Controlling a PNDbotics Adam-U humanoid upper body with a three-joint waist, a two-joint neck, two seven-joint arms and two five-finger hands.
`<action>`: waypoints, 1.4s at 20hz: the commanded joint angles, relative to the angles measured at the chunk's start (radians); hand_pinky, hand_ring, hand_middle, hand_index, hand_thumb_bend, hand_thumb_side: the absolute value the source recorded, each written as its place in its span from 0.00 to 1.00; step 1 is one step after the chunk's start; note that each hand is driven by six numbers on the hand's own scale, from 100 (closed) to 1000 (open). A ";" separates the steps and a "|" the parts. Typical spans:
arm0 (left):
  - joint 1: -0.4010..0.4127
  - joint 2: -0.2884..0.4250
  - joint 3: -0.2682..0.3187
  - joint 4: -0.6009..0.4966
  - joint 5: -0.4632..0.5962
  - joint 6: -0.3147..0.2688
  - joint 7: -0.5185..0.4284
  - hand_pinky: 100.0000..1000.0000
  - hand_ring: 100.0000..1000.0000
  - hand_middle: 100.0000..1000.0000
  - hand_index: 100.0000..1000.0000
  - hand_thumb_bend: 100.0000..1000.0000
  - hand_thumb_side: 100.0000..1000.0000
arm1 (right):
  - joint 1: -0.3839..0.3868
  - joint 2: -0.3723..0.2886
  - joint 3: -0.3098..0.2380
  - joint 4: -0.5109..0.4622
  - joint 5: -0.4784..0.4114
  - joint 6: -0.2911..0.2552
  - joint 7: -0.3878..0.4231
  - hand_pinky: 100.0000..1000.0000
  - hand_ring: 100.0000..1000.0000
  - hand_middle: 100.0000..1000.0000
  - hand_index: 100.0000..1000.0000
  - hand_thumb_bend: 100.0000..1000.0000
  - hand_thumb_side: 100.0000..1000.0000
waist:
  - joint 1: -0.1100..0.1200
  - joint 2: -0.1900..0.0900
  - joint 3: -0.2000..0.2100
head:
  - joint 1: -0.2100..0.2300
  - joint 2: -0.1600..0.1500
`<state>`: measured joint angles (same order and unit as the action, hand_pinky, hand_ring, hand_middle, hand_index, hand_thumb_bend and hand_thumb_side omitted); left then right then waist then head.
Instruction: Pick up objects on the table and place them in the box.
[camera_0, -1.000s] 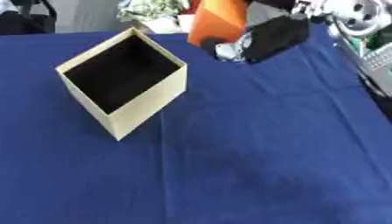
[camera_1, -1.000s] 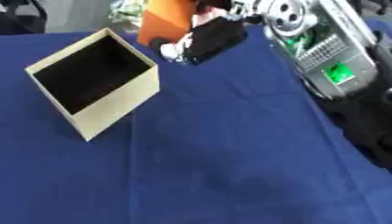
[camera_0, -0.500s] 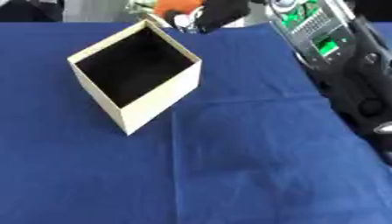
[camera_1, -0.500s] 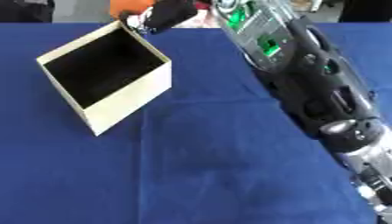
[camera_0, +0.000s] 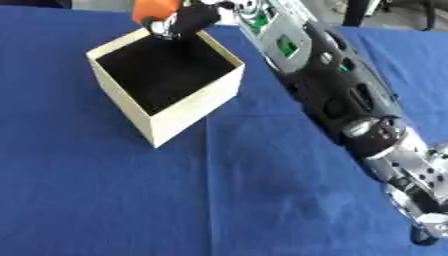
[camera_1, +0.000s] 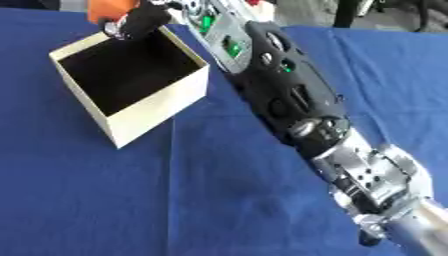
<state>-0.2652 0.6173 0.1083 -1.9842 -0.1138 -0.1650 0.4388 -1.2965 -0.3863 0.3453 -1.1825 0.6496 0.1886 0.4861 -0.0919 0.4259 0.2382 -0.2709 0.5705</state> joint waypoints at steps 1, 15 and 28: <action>-0.011 0.029 0.005 -0.016 0.006 -0.001 -0.006 0.65 0.58 0.65 0.76 0.64 0.88 | -0.022 -0.001 0.000 0.011 0.019 -0.018 0.004 0.76 0.75 0.40 0.62 0.00 0.43 | 0.004 -0.020 0.005 | -0.005 -0.002; -0.004 0.022 0.013 -0.016 0.007 -0.001 0.000 0.65 0.58 0.65 0.76 0.63 0.88 | 0.008 -0.007 0.037 0.060 0.087 -0.062 0.117 0.77 0.76 0.43 0.64 0.00 0.44 | 0.000 -0.023 -0.003 | 0.009 0.019; -0.013 0.016 0.014 -0.016 0.014 -0.001 0.002 0.64 0.58 0.65 0.76 0.63 0.88 | 0.024 0.012 0.031 0.121 0.151 -0.134 0.210 0.84 0.89 0.73 0.84 0.09 0.59 | -0.006 -0.014 0.003 | 0.006 0.025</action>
<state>-0.2676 0.6165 0.1088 -1.9842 -0.1059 -0.1640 0.4378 -1.2571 -0.3650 0.3891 -1.0602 0.7866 0.0625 0.6945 -0.1068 0.4319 0.2403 -0.2635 0.5900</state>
